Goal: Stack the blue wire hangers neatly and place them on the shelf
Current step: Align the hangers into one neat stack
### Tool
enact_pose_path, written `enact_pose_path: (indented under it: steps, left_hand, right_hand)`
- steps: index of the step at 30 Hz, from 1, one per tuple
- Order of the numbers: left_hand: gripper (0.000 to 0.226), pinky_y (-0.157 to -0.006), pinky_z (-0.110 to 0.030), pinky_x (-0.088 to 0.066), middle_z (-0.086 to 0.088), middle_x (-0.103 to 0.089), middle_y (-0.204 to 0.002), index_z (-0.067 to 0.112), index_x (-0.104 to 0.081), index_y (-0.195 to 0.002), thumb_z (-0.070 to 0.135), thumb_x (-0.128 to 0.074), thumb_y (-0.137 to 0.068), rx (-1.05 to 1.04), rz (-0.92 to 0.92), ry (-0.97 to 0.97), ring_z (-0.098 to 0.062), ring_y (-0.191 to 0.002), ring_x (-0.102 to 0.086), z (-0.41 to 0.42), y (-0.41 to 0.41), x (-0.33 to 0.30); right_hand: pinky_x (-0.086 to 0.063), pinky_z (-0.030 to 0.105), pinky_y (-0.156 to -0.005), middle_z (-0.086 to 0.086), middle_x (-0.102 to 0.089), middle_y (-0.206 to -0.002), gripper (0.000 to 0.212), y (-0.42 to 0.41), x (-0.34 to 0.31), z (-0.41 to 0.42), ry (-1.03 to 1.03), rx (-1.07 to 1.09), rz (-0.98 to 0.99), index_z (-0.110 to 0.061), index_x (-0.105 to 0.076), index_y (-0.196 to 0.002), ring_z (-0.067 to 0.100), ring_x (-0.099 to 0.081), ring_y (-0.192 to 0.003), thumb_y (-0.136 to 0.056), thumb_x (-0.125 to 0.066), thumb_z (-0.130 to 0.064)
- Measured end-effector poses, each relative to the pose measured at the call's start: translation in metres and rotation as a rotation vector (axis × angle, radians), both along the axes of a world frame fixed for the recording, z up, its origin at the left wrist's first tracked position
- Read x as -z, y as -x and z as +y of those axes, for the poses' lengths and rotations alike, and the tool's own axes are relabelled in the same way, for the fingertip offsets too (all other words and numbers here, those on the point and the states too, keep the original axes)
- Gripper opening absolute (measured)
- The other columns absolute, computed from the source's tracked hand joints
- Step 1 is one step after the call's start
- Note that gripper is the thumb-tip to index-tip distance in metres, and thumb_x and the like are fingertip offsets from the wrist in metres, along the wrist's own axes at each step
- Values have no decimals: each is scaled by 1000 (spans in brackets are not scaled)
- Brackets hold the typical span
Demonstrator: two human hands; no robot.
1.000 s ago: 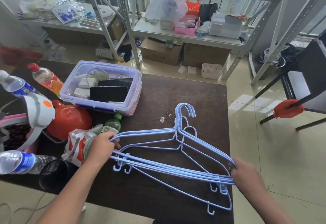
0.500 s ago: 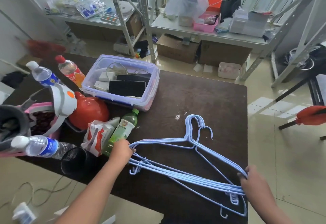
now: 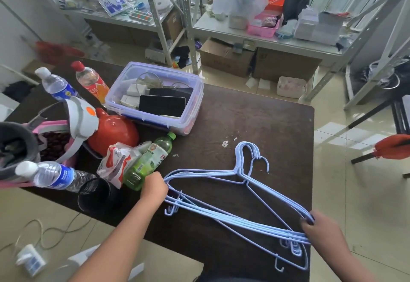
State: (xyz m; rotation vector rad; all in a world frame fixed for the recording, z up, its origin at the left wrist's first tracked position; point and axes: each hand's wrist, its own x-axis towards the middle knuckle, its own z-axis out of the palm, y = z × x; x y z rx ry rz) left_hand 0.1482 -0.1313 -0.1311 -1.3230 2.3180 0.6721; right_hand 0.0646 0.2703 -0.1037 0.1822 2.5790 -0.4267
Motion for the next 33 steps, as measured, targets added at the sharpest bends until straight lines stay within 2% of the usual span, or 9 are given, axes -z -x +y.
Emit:
enact_pose_path:
  steps: [5, 9, 11, 14, 18, 22, 26, 33]
  left_hand:
    - [15, -65, -30, -48, -12, -68, -94, 7, -65, -96, 17, -67, -84, -52, 13, -37, -27, -81, -62, -4, -1, -3]
    - [19, -69, -37, -58, -11, -68, -91, 8, -56, -91, 21, -68, -83, -89, 64, -56, -26, -75, -68, -1, -4, 0]
    - [18, -64, -36, -57, -11, -67, -88, 8, -54, -91, 19, -67, -85, -96, 105, -45, -25, -69, -68, 1, -4, -2]
    - [17, -51, -28, -46, -9, -64, -84, 8, -52, -92, 17, -65, -86, -87, 164, -16, -20, -61, -64, 2, -2, -6]
    - [9, -49, -26, -40, -5, -62, -76, 11, -62, -89, 19, -65, -86, 15, 211, 43, -20, -64, -59, 3, 5, -12]
    - [16, -55, -30, -41, -5, -58, -68, 11, -66, -79, 23, -62, -88, 130, 152, 125, -24, -64, -56, 5, 12, -17]
    - [21, -56, -30, -42, -5, -59, -74, 13, -66, -85, 30, -56, -92, 289, 13, 236, -24, -69, -56, 3, 16, -20]
    - [15, -62, -30, -42, -6, -62, -87, 16, -63, -93, 27, -52, -93, 432, -86, 250, -22, -76, -54, 2, 27, -19]
  right_hand:
    - [-35, 28, -48, 5, -54, -55, 25, -5, -3, -3, 19, -36, -1, -13, -49, -60, 18, -50, -53, -81, -62, -16]
    - [-37, 29, -48, 5, -55, -54, 25, -7, -7, 3, 26, -47, 16, -12, -50, -60, 19, -51, -53, -82, -62, -17]
    - [-37, 29, -49, 4, -56, -54, 24, -8, -10, 4, 27, -51, 20, -12, -51, -61, 20, -53, -54, -82, -61, -18]
    - [-38, 27, -49, 2, -57, -56, 23, -10, -17, 3, 9, -69, 9, -17, -51, -61, 15, -52, -54, -82, -60, -22]
    - [-39, 27, -50, 1, -58, -58, 21, -17, -15, 7, -18, -73, 8, -18, -52, -63, 16, -53, -55, -82, -57, -26]
    - [-41, 29, -53, 2, -59, -61, 15, -26, -8, 14, -5, -62, 11, -16, -53, -70, 19, -55, -59, -82, -55, -25]
    - [-42, 29, -51, 1, -58, -61, 13, -31, -4, 21, 1, -64, 29, -18, -52, -73, 17, -55, -57, -85, -53, -23]
    - [-34, 28, -49, 1, -58, -66, 20, -28, 5, 23, -51, -87, 31, -19, -51, -78, 21, -54, -62, -94, -47, -32]
